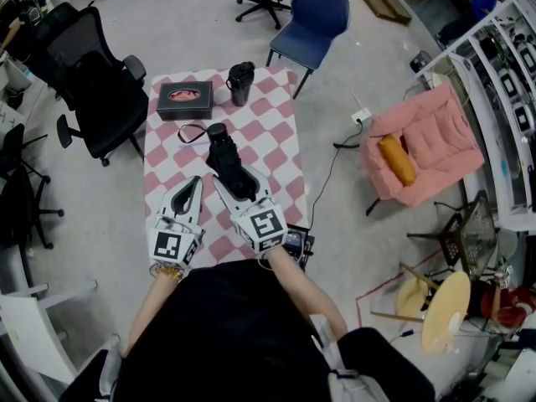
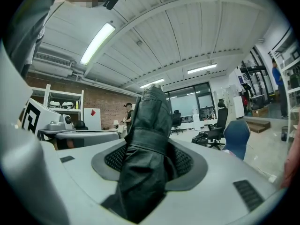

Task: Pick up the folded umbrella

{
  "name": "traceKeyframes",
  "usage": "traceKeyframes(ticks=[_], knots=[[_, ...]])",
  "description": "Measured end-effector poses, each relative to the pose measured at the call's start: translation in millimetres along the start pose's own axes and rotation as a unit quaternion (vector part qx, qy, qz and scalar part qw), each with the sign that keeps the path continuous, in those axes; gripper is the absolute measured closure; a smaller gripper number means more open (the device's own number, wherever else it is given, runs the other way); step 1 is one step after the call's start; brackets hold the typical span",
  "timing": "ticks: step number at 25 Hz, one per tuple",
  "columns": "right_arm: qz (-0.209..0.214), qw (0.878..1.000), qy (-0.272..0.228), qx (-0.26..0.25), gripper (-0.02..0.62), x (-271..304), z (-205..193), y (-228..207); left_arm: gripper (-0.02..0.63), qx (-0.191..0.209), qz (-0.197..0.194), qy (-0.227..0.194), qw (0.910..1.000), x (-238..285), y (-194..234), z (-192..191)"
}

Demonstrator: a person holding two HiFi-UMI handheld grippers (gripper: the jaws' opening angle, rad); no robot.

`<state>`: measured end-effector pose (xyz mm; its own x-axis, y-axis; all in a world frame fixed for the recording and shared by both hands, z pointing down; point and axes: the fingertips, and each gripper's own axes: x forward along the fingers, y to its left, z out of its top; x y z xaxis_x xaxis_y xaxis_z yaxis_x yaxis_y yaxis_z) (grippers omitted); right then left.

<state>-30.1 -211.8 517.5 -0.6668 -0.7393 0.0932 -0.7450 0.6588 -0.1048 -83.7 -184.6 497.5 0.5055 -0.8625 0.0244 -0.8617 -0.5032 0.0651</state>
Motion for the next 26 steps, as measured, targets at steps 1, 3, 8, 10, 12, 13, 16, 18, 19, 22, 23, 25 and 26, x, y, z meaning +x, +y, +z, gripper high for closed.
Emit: traceKeyframes(ticks=[1,3,8,10,12,13,16,18,19,22,23,25,26], knots=[[-0.001,1.000,0.002,0.000,0.371,1.1,-0.7,0.0,0.592,0.000,0.000,0.000,1.0000,0.2,0.6,-0.9],[-0.001,1.000,0.007,-0.002,0.371,2.3,-2.4,0.0,0.592,0.000,0.001,0.001,1.0000,0.4,1.6,-3.1],[-0.004,1.000,0.011,-0.006,0.371,3.5,-8.5,-2.6,0.592,-0.003,0.004,0.003,1.0000,-0.6,3.5,-5.2],[-0.004,1.000,0.015,-0.004,0.371,3.3,-8.5,-1.9,0.592,-0.004,0.006,0.003,1.0000,-1.4,4.7,-5.6],[-0.003,1.000,0.019,-0.002,0.371,2.6,-7.2,-1.0,0.592,-0.005,0.008,0.003,1.0000,-2.0,5.2,-5.5],[-0.003,1.000,0.021,-0.001,0.371,2.6,-6.6,-1.0,0.592,-0.006,0.008,0.004,0.9999,-2.1,5.3,-5.4],[-0.004,1.000,0.020,-0.003,0.371,4.1,-7.1,-2.3,0.592,-0.007,0.009,0.003,0.9999,-1.6,6.4,-5.3],[-0.003,1.000,0.021,-0.002,0.371,4.9,-7.3,-1.6,0.592,-0.007,0.011,0.003,0.9999,-2.0,7.1,-5.2],[-0.003,1.000,0.022,-0.002,0.371,5.0,-7.4,-1.1,0.592,-0.007,0.011,0.002,0.9999,-2.4,7.5,-5.2],[-0.002,1.000,0.023,-0.005,0.371,5.3,-8.4,-0.3,0.592,-0.008,0.013,0.001,0.9999,-3.5,8.6,-5.2],[-0.003,1.000,0.022,-0.007,0.371,5.7,-9.2,-0.8,0.592,-0.008,0.013,0.001,0.9999,-3.5,8.8,-5.1],[-0.005,1.000,0.019,-0.011,0.371,6.5,-10.9,-1.8,0.592,-0.009,0.013,0.001,0.9999,-3.7,9.1,-4.7],[-0.006,1.000,0.018,-0.013,0.371,6.8,-11.6,-2.3,0.592,-0.009,0.013,0.001,0.9999,-3.9,9.3,-4.5]])
